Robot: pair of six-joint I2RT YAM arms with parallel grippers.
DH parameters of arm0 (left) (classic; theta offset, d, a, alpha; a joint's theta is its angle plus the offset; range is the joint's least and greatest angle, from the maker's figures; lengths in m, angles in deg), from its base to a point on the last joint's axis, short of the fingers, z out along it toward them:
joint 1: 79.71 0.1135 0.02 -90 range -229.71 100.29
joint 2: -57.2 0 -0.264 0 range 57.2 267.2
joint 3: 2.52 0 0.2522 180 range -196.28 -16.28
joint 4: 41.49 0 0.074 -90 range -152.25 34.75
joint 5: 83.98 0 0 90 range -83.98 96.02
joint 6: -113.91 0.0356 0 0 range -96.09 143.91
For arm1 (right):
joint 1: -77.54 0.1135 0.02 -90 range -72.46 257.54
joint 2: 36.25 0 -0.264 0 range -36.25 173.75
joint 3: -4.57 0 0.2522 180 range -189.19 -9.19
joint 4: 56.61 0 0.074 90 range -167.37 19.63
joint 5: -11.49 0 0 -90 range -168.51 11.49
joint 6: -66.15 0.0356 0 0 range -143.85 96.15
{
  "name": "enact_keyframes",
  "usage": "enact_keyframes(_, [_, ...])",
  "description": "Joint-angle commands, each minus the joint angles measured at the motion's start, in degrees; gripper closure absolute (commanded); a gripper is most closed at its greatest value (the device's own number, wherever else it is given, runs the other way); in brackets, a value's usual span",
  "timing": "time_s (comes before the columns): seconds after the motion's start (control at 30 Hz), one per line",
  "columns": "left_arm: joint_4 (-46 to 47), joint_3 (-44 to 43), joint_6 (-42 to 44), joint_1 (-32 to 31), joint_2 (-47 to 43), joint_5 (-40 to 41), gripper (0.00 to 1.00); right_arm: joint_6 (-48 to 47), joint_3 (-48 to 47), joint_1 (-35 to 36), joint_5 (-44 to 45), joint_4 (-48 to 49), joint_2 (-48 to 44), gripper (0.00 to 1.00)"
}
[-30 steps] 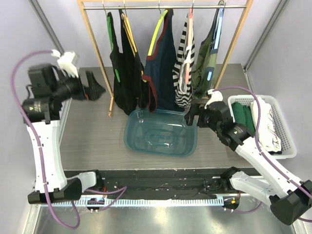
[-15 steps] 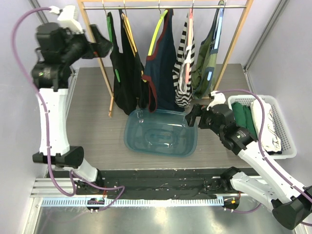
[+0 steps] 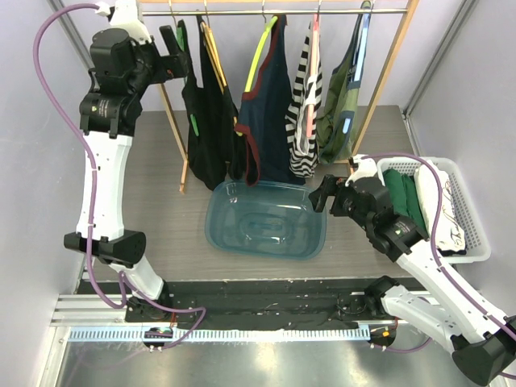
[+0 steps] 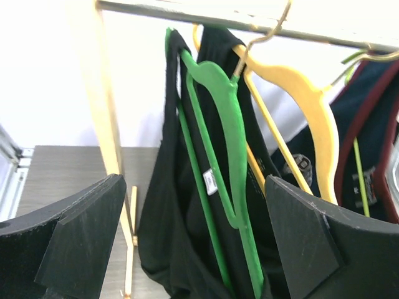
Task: Remove the tank top from the hanger
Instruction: Pick up the hanger from the clothesline.
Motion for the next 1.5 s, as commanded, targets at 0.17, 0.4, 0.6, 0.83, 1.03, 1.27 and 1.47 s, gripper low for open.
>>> enact_keyframes(0.17, [4.7, -0.17, 3.21, -3.45, 2.74, 5.16, 0.08, 1.03, -1.72, 0.4, -0.36, 1.99, -0.21, 0.14])
enact_keyframes(0.4, [4.97, 1.4, 3.91, -3.63, 2.48, 7.89, 0.34, 0.68, -2.16, 0.4, -0.27, 1.29, -0.82, 0.19])
enact_keyframes(0.6, [4.79, 2.9, 4.79, -3.63, 2.22, 10.35, 0.75, 0.41, -3.04, 0.4, -0.71, 0.76, -0.91, 0.31])
enact_keyframes(0.83, [5.58, 2.2, 7.86, -3.63, 1.95, 8.08, 1.0, 0.06, -3.3, 0.4, -1.15, 0.76, -0.56, 0.48])
enact_keyframes(1.03, [7.07, -2.18, 10.76, -3.63, 2.04, 6.75, 1.0, 0.5, -2.77, 0.4, -1.33, 0.67, -0.64, 0.56])
enact_keyframes(1.27, [7.7, -4.22, 10.94, -3.54, 0.2, 6.14, 1.0, 0.85, -2.25, 0.4, -1.5, 0.76, -0.82, 0.63])
enact_keyframes(1.47, [4.36, 1.3, 10.85, -3.54, -3.31, 5.26, 1.0, 0.94, -2.07, 0.4, -1.59, 0.67, -1.43, 0.64])
